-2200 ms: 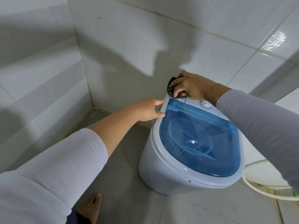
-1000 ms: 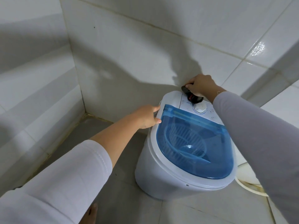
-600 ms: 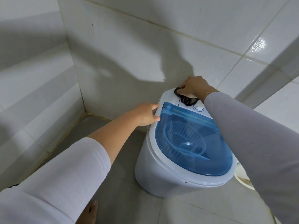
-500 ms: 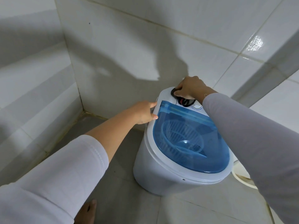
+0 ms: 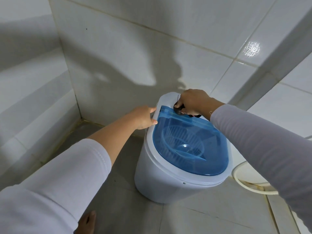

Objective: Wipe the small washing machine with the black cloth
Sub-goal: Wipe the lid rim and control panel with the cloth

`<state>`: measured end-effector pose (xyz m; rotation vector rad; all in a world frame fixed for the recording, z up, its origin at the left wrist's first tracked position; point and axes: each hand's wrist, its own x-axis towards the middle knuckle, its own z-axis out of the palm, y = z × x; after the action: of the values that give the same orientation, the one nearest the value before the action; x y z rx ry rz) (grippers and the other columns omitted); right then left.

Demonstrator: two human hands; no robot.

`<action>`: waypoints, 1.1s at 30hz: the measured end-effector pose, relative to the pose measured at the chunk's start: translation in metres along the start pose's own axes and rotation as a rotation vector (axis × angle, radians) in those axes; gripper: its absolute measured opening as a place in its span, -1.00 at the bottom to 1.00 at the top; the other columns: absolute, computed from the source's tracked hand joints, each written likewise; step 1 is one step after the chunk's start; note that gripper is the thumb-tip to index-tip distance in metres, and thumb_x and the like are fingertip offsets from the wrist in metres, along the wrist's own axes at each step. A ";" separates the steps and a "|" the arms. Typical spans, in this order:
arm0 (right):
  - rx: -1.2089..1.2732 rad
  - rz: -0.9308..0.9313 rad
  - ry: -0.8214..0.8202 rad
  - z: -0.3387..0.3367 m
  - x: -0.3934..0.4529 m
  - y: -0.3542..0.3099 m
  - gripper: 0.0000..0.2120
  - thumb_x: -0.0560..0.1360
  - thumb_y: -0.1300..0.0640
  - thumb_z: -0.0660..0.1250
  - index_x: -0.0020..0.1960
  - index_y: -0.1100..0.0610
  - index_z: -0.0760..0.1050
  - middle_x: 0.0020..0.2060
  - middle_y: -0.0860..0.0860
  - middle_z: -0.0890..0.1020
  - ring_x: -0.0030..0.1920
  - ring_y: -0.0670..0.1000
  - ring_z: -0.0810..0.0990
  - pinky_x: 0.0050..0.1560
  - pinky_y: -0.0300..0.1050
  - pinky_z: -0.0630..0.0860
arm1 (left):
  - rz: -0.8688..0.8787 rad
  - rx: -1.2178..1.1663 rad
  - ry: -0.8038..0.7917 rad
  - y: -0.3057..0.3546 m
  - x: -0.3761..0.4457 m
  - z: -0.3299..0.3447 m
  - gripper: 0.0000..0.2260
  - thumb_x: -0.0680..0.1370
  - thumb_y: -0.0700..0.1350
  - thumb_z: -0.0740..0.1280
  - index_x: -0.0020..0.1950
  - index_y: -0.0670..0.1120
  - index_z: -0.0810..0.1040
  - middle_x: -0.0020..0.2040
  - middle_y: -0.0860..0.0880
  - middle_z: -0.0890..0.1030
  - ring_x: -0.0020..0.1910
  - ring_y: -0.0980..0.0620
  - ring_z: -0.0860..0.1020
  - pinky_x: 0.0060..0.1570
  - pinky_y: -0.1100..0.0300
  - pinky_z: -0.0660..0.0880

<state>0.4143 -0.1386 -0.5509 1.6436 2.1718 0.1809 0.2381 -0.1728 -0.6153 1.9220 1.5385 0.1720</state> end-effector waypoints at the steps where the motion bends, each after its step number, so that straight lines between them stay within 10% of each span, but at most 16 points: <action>1: -0.051 -0.005 -0.004 -0.003 0.000 0.001 -0.75 0.48 0.12 0.30 0.13 0.00 0.60 0.03 0.04 0.64 0.02 0.12 0.61 -0.16 -0.13 0.47 | 0.001 0.012 -0.002 0.001 0.000 0.000 -0.41 0.59 -0.01 0.25 0.56 0.05 0.08 0.54 -0.07 0.21 0.49 -0.12 0.25 0.43 0.01 0.22; 14: -0.030 -0.024 0.177 -0.029 0.023 0.043 -0.64 0.51 0.19 0.22 0.17 -0.17 0.55 0.16 0.01 0.58 0.22 0.11 0.50 -0.04 -0.10 0.41 | 0.109 0.386 -0.117 0.020 0.015 -0.020 -0.25 0.56 -0.05 0.31 0.57 0.01 -0.13 0.59 0.04 -0.05 0.57 -0.05 -0.07 0.50 -0.03 0.00; 33: 0.131 -0.003 0.179 0.016 0.023 0.071 -0.63 0.50 0.22 0.22 0.11 -0.19 0.59 0.04 0.00 0.65 0.12 0.10 0.54 -0.05 -0.08 0.47 | 0.122 0.478 -0.118 0.045 0.058 -0.015 -0.39 0.62 -0.01 0.16 0.57 0.05 -0.12 0.59 0.09 -0.05 0.57 -0.07 0.00 0.51 -0.05 0.06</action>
<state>0.4792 -0.0981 -0.5467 1.7552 2.3641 0.1956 0.2852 -0.1177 -0.5952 2.3471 1.4759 -0.2784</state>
